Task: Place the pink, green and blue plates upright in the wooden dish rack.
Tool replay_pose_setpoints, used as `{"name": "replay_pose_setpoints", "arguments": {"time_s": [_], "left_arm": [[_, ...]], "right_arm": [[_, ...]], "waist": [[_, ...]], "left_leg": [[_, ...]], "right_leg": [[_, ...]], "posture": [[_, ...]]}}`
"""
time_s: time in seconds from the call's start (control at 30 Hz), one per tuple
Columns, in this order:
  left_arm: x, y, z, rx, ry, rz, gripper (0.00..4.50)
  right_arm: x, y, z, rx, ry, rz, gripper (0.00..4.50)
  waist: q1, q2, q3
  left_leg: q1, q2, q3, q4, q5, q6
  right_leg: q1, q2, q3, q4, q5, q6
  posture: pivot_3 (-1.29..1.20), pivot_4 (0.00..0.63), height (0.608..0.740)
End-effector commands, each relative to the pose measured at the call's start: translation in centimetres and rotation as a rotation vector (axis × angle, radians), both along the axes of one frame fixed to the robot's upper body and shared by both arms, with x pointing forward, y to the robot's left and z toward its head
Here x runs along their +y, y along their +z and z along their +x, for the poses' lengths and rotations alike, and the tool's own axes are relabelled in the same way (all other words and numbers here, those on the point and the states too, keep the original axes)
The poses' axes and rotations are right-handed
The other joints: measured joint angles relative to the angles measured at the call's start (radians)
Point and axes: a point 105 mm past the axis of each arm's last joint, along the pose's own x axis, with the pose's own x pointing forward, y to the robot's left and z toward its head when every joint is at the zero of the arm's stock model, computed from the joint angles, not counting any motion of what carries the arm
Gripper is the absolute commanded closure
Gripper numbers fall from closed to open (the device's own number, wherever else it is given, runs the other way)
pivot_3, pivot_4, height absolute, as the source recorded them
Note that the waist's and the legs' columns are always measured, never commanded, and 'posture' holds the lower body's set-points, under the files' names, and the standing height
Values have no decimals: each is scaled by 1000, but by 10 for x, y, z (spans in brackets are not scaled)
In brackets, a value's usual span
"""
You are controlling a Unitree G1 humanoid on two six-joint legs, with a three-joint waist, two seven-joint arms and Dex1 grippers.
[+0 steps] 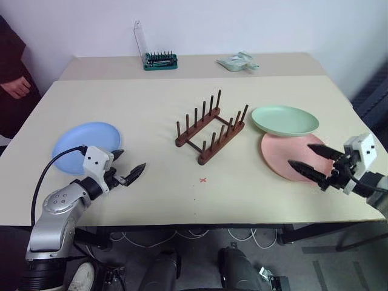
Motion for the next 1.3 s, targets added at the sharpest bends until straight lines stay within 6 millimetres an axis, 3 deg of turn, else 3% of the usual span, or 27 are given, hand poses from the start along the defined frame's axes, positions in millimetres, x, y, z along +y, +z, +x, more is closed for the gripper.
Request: {"name": "replay_pose_setpoints", "arguments": {"time_s": [0.03, 0.27, 0.57, 0.7, 0.9, 1.07, 1.3], "left_arm": [[-7, 3, -3, -16, -35, 8, 0], [-13, 0, -5, -13, -38, -7, 0], [-26, -11, -7, 34, -115, 3, 0], [-58, -30, -22, 120, -320, 80, 0], [-110, -59, -5, 121, -387, 188, 0], [-148, -61, 22, 107, -326, 141, 0], [-190, -64, 33, 154, -379, 68, 0]], "right_arm": [[4, 5, 3, -22, 33, -53, 43], [9, 11, 16, -56, 43, -53, 43], [12, 10, 9, -56, 44, -51, 43], [20, 6, 4, -56, 54, -39, 43], [46, 2, -7, -67, 76, 5, 43], [52, 1, -16, -68, 64, 17, 43], [54, 0, -18, -75, 43, 24, 43]], "waist": [[-3, 0, 0], [1, 0, 0], [2, 0, 0], [0, 1, 0], [21, 3, -2], [37, 4, -3], [50, 4, -4]], "left_leg": [[0, 0, 0, 0, 0, 0], [0, 0, 0, 0, 0, 0], [0, 0, 0, 0, 0, 0], [0, 0, 0, 0, 0, 0], [0, 0, 0, 1, 0, 0], [1, -2, -1, 2, -1, 2], [3, -2, -1, 2, -2, 3]], "right_leg": [[0, 0, 0, 0, 0, 0], [0, 0, 0, 0, 0, -1], [0, 0, 0, -1, 0, 0], [0, 0, 0, -1, 0, -1], [2, 0, 0, -2, 0, 0], [6, -1, -1, -8, 0, 0], [10, -1, -1, -11, 0, 2]], "posture": [[0, 150, 740], [0, 150, 740], [0, 150, 740], [0, 150, 740], [0, 150, 740], [0, 150, 740], [0, 150, 740]]}}
